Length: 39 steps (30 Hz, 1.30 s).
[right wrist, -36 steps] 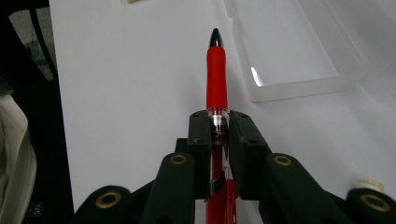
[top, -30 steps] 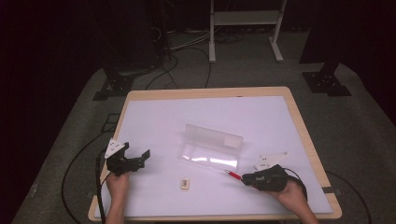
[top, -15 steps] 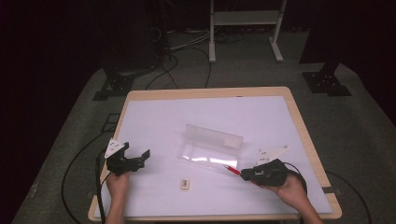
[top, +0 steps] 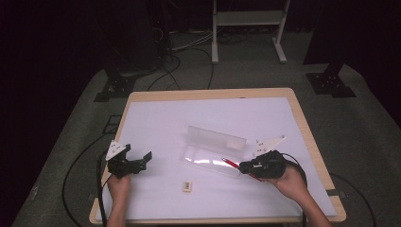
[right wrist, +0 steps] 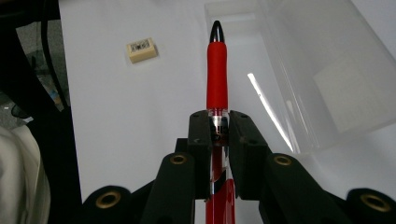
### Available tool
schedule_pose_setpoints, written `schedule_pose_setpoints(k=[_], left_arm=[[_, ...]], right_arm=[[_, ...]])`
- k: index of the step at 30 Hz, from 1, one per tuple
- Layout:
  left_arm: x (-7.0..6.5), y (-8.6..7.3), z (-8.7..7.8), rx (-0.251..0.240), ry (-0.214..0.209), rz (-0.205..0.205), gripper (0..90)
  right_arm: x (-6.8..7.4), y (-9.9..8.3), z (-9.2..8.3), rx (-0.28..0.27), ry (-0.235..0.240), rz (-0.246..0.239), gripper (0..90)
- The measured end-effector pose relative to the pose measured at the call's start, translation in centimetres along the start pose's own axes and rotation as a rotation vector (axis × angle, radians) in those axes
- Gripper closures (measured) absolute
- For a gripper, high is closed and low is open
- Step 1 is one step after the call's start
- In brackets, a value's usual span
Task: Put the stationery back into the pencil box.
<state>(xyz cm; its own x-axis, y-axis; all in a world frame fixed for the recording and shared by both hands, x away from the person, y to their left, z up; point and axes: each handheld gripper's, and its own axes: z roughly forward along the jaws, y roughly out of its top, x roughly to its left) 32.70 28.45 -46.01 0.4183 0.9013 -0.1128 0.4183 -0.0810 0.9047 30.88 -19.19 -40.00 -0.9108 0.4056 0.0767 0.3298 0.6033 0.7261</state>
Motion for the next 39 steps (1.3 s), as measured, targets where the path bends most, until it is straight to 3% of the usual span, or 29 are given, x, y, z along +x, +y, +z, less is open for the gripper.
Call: schedule_pose_setpoints(k=[10,19,39], left_arm=[[0.0,0.0,0.0,0.004,0.002,0.002,0.0],[0.0,0.0,0.0,0.0,0.001,-0.002,0.0],[0.0,0.0,0.0,0.001,0.001,-0.001,0.0]], right_arm=[[-0.2,2.2,0.5,0.025,-0.006,-0.021,78.8],[-0.5,4.5,1.0,0.046,-0.009,-0.07,78.8],[-1.6,6.5,3.8,0.094,-0.02,-0.096,78.8]])
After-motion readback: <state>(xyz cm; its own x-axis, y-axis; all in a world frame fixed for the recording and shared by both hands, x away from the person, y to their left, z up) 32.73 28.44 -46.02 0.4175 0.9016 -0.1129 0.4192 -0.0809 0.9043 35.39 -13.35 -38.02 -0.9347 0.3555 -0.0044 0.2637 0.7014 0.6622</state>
